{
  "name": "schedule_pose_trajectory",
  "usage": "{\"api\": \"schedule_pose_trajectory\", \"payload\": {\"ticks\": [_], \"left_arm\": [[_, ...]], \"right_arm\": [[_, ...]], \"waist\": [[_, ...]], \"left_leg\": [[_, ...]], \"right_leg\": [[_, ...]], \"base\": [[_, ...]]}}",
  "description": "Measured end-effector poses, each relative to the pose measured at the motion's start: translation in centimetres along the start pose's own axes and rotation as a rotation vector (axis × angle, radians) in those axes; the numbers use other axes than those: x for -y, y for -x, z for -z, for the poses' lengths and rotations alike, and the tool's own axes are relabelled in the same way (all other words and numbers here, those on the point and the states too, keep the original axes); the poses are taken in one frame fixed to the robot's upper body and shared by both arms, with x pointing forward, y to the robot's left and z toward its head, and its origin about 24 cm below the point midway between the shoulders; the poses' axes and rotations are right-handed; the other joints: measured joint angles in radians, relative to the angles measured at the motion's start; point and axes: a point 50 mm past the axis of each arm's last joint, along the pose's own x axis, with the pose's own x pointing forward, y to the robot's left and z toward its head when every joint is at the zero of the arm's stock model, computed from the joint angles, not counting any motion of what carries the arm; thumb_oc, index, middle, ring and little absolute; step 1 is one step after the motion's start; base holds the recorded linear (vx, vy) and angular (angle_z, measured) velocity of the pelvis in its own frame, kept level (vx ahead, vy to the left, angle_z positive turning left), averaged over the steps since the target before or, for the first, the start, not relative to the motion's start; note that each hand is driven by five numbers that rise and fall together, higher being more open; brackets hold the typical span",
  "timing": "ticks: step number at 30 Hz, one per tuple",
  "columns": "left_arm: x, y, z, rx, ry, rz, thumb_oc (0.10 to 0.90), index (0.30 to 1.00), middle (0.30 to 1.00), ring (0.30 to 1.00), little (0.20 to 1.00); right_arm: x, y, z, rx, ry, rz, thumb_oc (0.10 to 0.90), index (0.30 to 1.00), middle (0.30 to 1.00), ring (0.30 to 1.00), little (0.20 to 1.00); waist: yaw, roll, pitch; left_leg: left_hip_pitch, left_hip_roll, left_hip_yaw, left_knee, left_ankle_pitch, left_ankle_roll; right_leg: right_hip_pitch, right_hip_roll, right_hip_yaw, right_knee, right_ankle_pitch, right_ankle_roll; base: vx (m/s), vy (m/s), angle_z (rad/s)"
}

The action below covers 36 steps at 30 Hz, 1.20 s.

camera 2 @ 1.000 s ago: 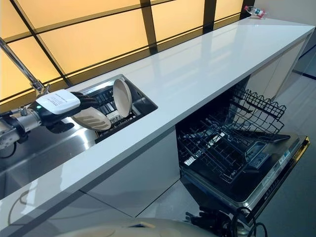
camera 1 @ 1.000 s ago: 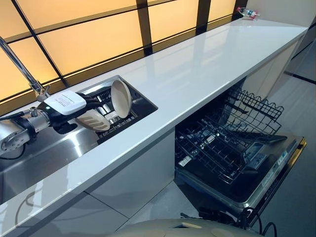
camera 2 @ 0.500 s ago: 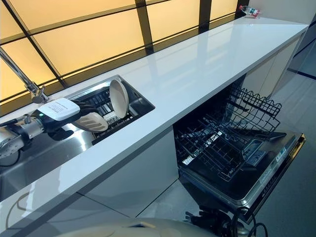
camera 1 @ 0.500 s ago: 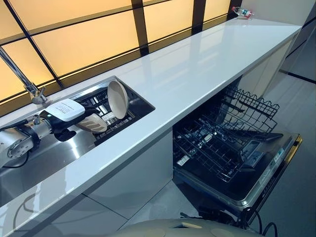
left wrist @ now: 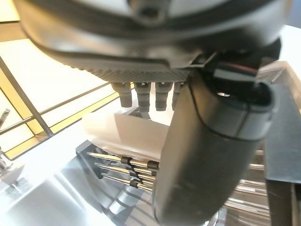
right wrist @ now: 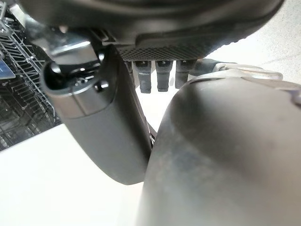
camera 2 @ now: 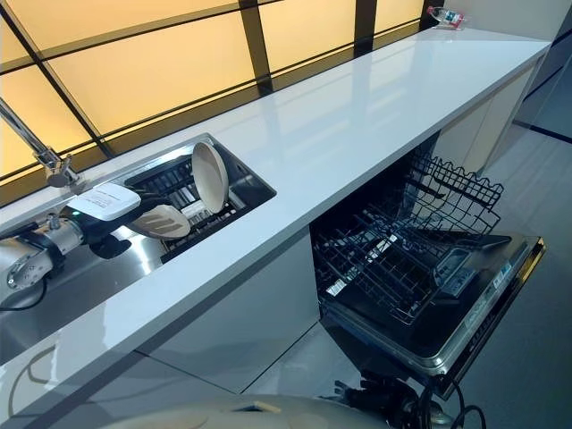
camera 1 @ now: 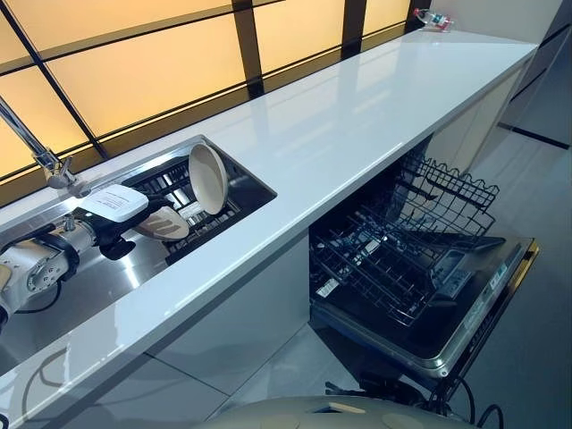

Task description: Pick up plates and place into dishwasher.

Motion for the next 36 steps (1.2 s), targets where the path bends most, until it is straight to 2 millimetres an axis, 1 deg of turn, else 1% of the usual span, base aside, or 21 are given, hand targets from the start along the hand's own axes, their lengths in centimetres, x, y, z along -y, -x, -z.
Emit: {"api": "schedule_pose_trajectory", "payload": {"ticks": [4, 11, 15, 16, 17, 18, 20, 25, 27, 29, 36], "left_arm": [[0.9, -0.1, 0.0, -0.022, 0.004, 0.023, 0.800, 0.900, 0.900, 0.900, 0.900], [1.4, -0.2, -0.2, -0.031, -0.016, 0.039, 0.800, 0.900, 0.900, 0.900, 0.900], [1.9, -0.3, -0.1, -0.060, -0.009, 0.051, 0.800, 0.900, 0.900, 0.900, 0.900], [2.3, -0.4, -0.1, -0.074, 0.002, 0.059, 0.531, 0.669, 0.669, 0.669, 0.631], [2.5, -0.4, -0.1, -0.080, 0.007, 0.065, 0.413, 0.568, 0.568, 0.568, 0.513], [2.6, -0.4, -0.1, -0.090, 0.009, 0.072, 0.385, 0.545, 0.545, 0.545, 0.485], [2.7, -0.4, 0.1, -0.111, 0.006, 0.076, 0.100, 0.300, 0.300, 0.300, 0.200], [2.9, -0.3, 0.5, -0.146, 0.003, 0.107, 0.100, 0.300, 0.300, 0.300, 0.200], [2.4, -0.5, 0.6, -0.142, -0.019, 0.096, 0.100, 0.300, 0.300, 0.300, 0.200], [1.4, -1.0, 0.6, -0.142, -0.021, 0.063, 0.100, 0.300, 0.300, 0.300, 0.200], [1.5, -1.0, 1.0, -0.167, -0.030, 0.071, 0.100, 0.300, 0.300, 0.300, 0.200]], "right_arm": [[0.0, 0.0, -0.2, 0.008, -0.002, 0.001, 0.800, 0.900, 0.900, 0.900, 0.900], [0.5, 0.2, -0.4, 0.022, 0.001, 0.011, 0.800, 0.900, 0.900, 0.900, 0.900], [0.9, 0.3, -0.8, 0.037, 0.011, 0.017, 0.800, 0.900, 0.900, 0.900, 0.900], [1.0, 0.4, -0.9, 0.042, 0.014, 0.019, 0.800, 0.900, 0.900, 0.900, 0.900], [1.0, 0.4, -0.9, 0.043, 0.015, 0.020, 0.800, 0.900, 0.900, 0.900, 0.900], [1.1, 0.4, -1.0, 0.046, 0.017, 0.021, 0.800, 0.900, 0.900, 0.900, 0.900], [1.2, 0.5, -1.0, 0.049, 0.016, 0.025, 0.800, 0.900, 0.900, 0.900, 0.900], [1.7, 0.7, -1.0, 0.055, 0.006, 0.039, 0.800, 0.900, 0.900, 0.900, 0.900], [1.9, 0.9, -1.0, 0.057, 0.011, 0.036, 0.800, 0.900, 0.900, 0.900, 0.900], [2.0, 0.9, -1.0, 0.059, 0.012, 0.036, 0.800, 0.900, 0.900, 0.900, 0.900], [2.1, 1.0, -1.2, 0.073, 0.010, 0.033, 0.800, 0.900, 0.900, 0.900, 0.900]], "waist": [[-0.011, -0.003, 0.005], [-0.019, -0.010, 0.015], [-0.035, -0.012, 0.027], [-0.038, -0.012, 0.029], [-0.041, -0.012, 0.030], [-0.044, -0.013, 0.032], [-0.048, -0.015, 0.034], [-0.054, -0.015, 0.034], [-0.054, -0.014, 0.035], [-0.055, -0.011, 0.036], [-0.065, -0.005, 0.040]], "left_leg": [[0.003, 0.001, 0.007, 0.000, -0.002, -0.001], [0.010, 0.002, 0.023, 0.000, -0.008, 0.000], [0.015, 0.002, 0.029, 0.000, -0.009, 0.000], [0.017, 0.003, 0.034, 0.000, -0.011, 0.000], [0.017, 0.003, 0.035, 0.000, -0.011, 0.000], [0.018, 0.004, 0.038, 0.000, -0.012, -0.001], [0.020, 0.004, 0.043, 0.000, -0.014, -0.001], [0.022, 0.003, 0.048, 0.000, -0.016, 0.001], [0.023, 0.004, 0.049, 0.000, -0.017, 0.000], [0.024, 0.004, 0.052, 0.000, -0.017, 0.000], [0.026, 0.004, 0.057, 0.000, -0.017, 0.000]], "right_leg": [[-0.001, 0.001, 0.006, 0.000, 0.000, 0.000], [-0.002, 0.002, 0.023, 0.000, 0.002, 0.000], [0.000, 0.003, 0.029, 0.000, 0.002, 0.001], [0.000, 0.003, 0.032, 0.000, 0.002, 0.001], [-0.001, 0.003, 0.033, 0.000, 0.002, 0.001], [-0.001, 0.004, 0.034, 0.000, 0.002, 0.001], [-0.002, 0.004, 0.037, 0.000, 0.002, 0.001], [-0.001, 0.004, 0.042, 0.000, 0.003, 0.000], [-0.001, 0.004, 0.047, 0.000, 0.002, 0.001], [-0.001, 0.005, 0.050, 0.000, 0.004, 0.003], [-0.003, 0.005, 0.055, 0.000, 0.006, 0.003]], "base": [[0.00, 0.032, -0.05], [0.00, 0.032, -0.07], [0.00, 0.031, -0.05], [0.00, 0.022, -0.08], [0.00, 0.022, -0.08], [0.00, 0.022, -0.07], [0.00, 0.026, -0.07], [0.00, 0.011, -0.01], [0.00, 0.000, 0.00], [0.00, 0.002, -0.05], [0.00, -0.001, -0.03]]}}
